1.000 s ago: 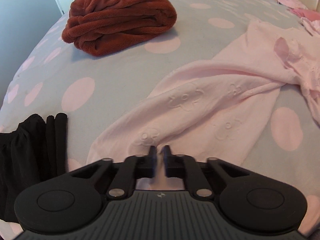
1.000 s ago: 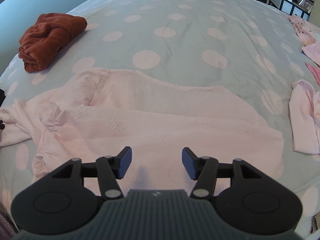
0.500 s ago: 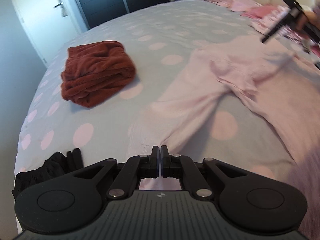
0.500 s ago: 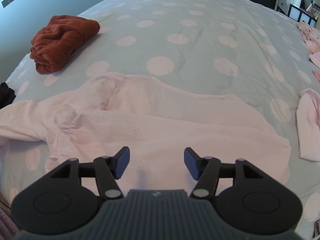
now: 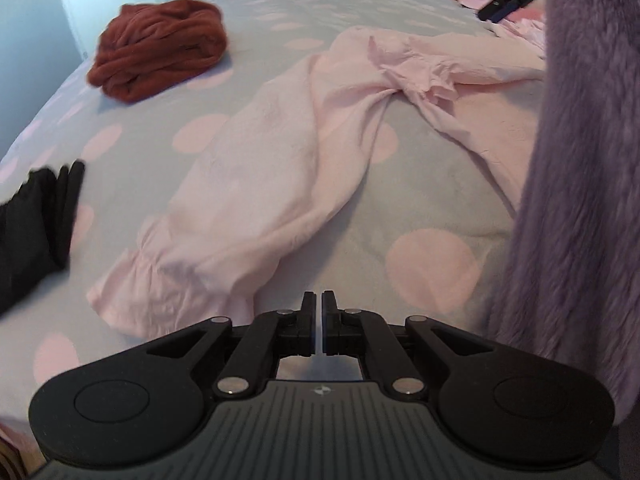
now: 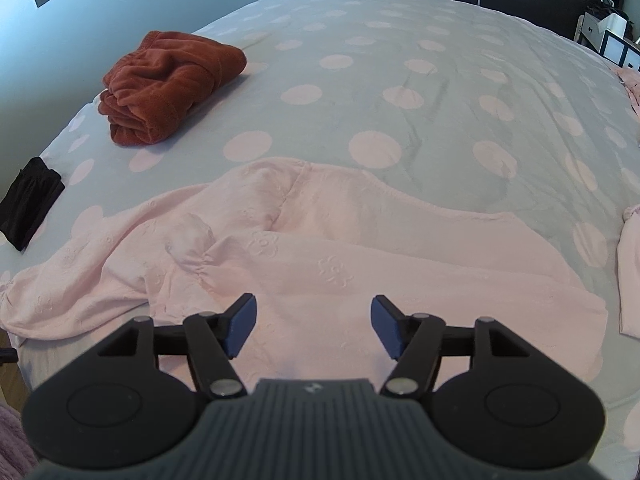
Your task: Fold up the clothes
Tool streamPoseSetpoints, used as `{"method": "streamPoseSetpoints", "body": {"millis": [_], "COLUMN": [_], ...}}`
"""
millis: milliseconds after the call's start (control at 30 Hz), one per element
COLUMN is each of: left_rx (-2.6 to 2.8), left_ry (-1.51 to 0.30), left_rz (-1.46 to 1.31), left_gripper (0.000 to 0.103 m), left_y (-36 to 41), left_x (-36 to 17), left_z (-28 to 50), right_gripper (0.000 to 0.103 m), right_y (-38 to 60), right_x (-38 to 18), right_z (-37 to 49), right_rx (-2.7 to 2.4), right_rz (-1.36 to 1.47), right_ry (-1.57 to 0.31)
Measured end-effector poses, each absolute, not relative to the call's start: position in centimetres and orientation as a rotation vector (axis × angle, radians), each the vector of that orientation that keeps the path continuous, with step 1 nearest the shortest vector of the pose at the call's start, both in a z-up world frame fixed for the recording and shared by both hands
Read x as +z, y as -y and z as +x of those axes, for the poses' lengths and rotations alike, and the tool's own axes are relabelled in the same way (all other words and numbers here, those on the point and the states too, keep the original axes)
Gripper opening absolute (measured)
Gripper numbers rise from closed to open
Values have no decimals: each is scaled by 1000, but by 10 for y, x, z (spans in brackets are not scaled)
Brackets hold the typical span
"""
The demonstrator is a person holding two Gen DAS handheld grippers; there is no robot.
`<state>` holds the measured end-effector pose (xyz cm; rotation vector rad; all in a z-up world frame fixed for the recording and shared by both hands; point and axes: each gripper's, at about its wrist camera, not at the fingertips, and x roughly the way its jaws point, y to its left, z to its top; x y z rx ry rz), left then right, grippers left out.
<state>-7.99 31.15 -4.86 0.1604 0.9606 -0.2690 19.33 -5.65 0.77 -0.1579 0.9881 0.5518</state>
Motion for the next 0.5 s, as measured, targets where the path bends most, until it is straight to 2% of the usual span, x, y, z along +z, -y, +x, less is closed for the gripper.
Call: {"method": "streamPoseSetpoints", "body": {"millis": [33,67,133,200,500], "left_rx": [-258,-248,-207,-142,93], "left_ry": [-946,-929,-883,-838,-919], "left_rz": [115,69,-32,-138,-388], "left_gripper": [2,8,23,45,51], "left_y": [-318,-324,-340,-358,-429], "left_x": [-44,-39,-24,-7,-31], "left_z": [-83,-86,-88,-87,-33], "right_gripper": [67,67,67,67,69], "right_y": [56,57,57,58,54], "right_x": [7,6,5,2,-1], "right_z": [194,194,195,196,196], "right_rx": [550,547,540,533,549], "right_rz": [-159,-159,-159,-158,-167], "right_ry": [-991,-993,-997,-1003,-1012]}}
